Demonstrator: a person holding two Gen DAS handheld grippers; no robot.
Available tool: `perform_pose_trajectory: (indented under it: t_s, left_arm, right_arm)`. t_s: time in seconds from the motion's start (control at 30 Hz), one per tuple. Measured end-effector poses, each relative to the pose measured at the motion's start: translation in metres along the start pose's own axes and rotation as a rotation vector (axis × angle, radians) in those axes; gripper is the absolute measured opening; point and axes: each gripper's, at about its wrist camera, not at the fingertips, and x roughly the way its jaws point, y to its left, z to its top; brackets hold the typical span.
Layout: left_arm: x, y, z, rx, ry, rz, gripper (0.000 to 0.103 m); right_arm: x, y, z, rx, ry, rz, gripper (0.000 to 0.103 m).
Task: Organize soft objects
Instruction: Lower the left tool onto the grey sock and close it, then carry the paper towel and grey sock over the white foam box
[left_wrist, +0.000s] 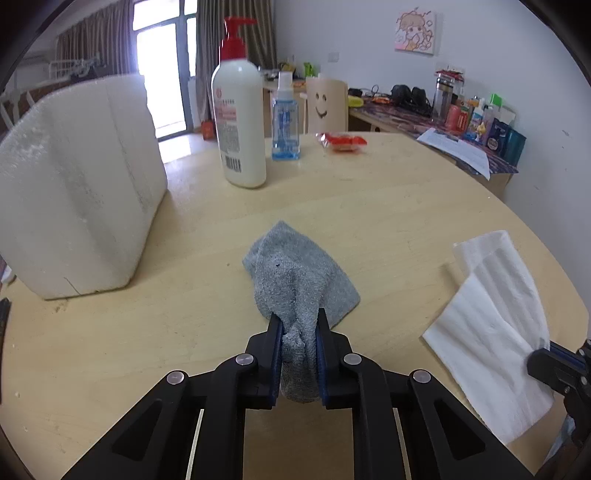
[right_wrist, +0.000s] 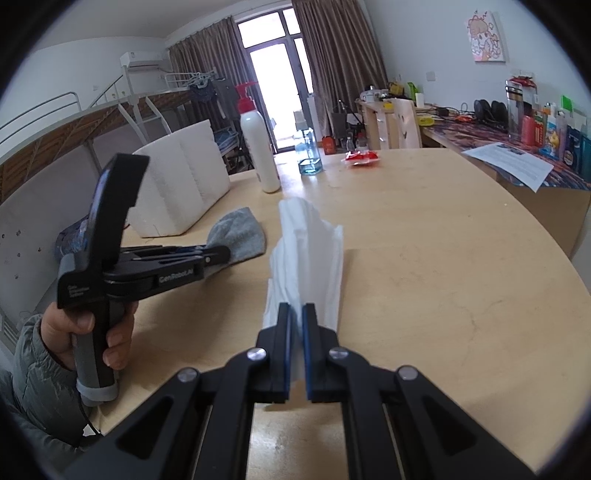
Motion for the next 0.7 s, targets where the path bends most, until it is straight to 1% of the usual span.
perform_pose_trajectory:
  t_s: [0.33, 0.53, 0.7]
  left_arm:
    - [-0.029, 0.003, -0.007, 0.001, -0.092, -0.053, 0.015]
    - [-0.053, 0.004, -0.013, 0.016, -0.143, -0.057, 0.015]
    - [-0.074, 0.007, -0.017, 0.022, -0.189, -0.045, 0.015]
  right_arm:
    - [-0.002, 0.002, 0.003, -0.002, -0.014, -0.035, 0.008]
    - [-0.012, 0.008, 0.005, -0.007, -0.045, -0.049, 0.008]
    - [-0.02, 0.015, 0.007, -0.023, -0.071, -0.049, 0.008]
